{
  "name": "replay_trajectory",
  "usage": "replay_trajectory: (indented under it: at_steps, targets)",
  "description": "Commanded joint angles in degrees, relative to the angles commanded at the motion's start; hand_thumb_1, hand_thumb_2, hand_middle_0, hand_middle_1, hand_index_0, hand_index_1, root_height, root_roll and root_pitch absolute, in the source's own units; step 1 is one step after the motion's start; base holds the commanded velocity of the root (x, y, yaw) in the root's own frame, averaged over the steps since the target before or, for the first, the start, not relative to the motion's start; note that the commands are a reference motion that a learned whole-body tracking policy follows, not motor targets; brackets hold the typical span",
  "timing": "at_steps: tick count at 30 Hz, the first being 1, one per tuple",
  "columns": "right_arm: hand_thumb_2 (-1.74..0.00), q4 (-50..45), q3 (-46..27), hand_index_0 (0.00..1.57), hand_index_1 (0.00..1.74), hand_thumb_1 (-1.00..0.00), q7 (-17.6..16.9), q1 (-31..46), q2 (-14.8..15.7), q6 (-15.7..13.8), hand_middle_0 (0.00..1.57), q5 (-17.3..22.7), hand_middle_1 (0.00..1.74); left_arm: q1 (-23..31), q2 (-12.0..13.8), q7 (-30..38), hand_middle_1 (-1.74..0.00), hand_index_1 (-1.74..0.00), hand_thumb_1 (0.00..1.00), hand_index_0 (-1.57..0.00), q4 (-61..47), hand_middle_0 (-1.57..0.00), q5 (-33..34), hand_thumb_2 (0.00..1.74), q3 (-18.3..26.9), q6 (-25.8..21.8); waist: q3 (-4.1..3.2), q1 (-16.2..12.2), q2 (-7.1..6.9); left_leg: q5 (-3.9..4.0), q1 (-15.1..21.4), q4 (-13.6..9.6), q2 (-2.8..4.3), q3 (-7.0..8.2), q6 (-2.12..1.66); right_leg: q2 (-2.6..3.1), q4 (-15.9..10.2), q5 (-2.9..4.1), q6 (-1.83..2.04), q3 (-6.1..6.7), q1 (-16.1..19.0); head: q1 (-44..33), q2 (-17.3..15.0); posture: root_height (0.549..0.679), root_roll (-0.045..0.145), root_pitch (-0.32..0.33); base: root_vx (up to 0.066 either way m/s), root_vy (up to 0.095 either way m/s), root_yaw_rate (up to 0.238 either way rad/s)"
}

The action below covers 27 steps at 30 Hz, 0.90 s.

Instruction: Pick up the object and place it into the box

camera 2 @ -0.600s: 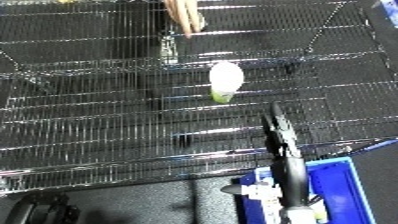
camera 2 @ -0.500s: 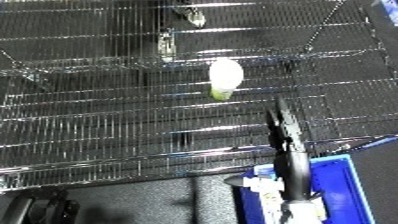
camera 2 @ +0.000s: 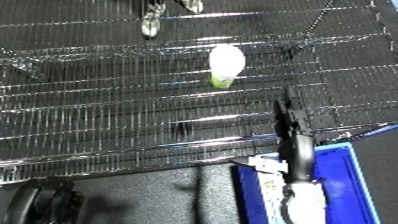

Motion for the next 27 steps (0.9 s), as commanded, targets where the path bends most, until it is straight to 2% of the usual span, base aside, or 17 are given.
replay_trajectory:
  at_steps: [9,19,27]
  targets:
    - [0.0,2.08,-0.02,0.0,0.0,0.0,-2.32,-5.41,-2.98,2.21,0.0,0.65,0.0,-0.33,2.17,0.53,-1.74,-1.74,1.0,-1.57,-1.01,-1.57,-1.29,1.74,-0.01,0.73,0.0,0.7,1.02,-0.31,-4.69,1.99,-0.44,0.21,0.2,-0.23,2.73,-0.29,-0.15,-0.45,-4.95,4.95,11.37,0.635,0.041,0.061,0.009,-0.021,0.022]
    - [0.0,8.07,0.8,0.0,0.0,0.0,-4.49,-13.8,-7.67,3.71,0.0,3.01,0.0,-2.63,4.8,0.97,-1.74,-1.74,1.0,-1.57,-2.28,-1.57,-3.5,1.74,-1.43,1.43,0.0,2.07,2.35,-0.61,-9.5,3.64,-1.3,0.34,0.49,-0.42,5.29,-0.91,-0.34,-1.07,-9.84,8.25,15.9,0.628,0.04,0.112,-0.014,-0.018,0.037]
    - [0.0,13.96,2.64,0.0,0.0,0.0,-5.89,-19.51,-9.29,4.81,0.0,3.43,0.0,-4.31,5.17,1.16,-1.74,-1.74,1.0,-1.57,-2.44,-1.57,-4.25,1.74,-2.52,1.58,0.0,2.77,3.64,-1.08,-13.32,5.4,-1.93,0.71,0.59,-0.61,7.22,-1.2,-0.57,-1.12,-13.95,8.73,18.05,0.622,0.043,0.151,-0.006,0.004,0.014]
